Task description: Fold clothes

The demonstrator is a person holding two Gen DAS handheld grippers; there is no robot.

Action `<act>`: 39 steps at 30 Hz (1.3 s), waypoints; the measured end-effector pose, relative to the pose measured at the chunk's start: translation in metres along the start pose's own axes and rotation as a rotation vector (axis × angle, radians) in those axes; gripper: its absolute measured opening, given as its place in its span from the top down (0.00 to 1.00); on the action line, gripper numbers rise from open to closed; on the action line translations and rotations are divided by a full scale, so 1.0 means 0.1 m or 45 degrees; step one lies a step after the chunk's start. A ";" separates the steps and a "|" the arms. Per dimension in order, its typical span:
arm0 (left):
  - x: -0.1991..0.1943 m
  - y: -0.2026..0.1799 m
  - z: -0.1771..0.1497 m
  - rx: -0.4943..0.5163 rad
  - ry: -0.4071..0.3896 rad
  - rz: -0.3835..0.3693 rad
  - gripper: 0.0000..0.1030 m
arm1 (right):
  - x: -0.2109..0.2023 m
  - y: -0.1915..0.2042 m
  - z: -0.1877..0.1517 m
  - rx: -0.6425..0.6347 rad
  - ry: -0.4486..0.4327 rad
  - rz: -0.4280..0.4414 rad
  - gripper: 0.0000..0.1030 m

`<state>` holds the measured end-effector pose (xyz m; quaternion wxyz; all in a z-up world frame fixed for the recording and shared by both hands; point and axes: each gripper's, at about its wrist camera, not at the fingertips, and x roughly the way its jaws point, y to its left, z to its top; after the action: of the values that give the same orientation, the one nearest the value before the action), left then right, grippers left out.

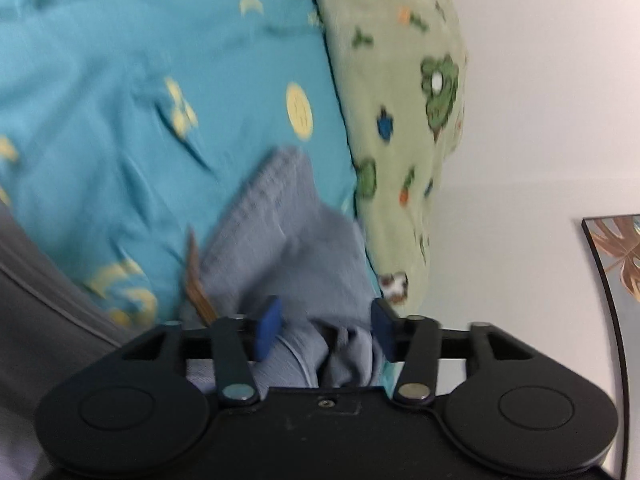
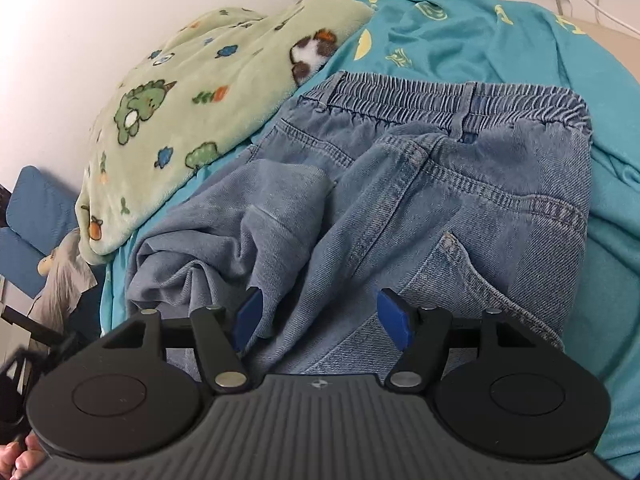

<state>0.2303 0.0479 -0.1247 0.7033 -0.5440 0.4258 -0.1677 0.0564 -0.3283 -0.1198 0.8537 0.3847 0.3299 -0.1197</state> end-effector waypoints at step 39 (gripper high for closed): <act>-0.55 -0.40 0.34 0.112 -0.277 0.105 0.88 | 0.14 0.06 -0.17 -0.008 0.095 0.039 0.35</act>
<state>0.2338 0.0937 -0.0640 0.7748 -0.5097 0.3612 -0.0969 0.0617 -0.3115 -0.1336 0.8439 0.3911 0.3558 -0.0912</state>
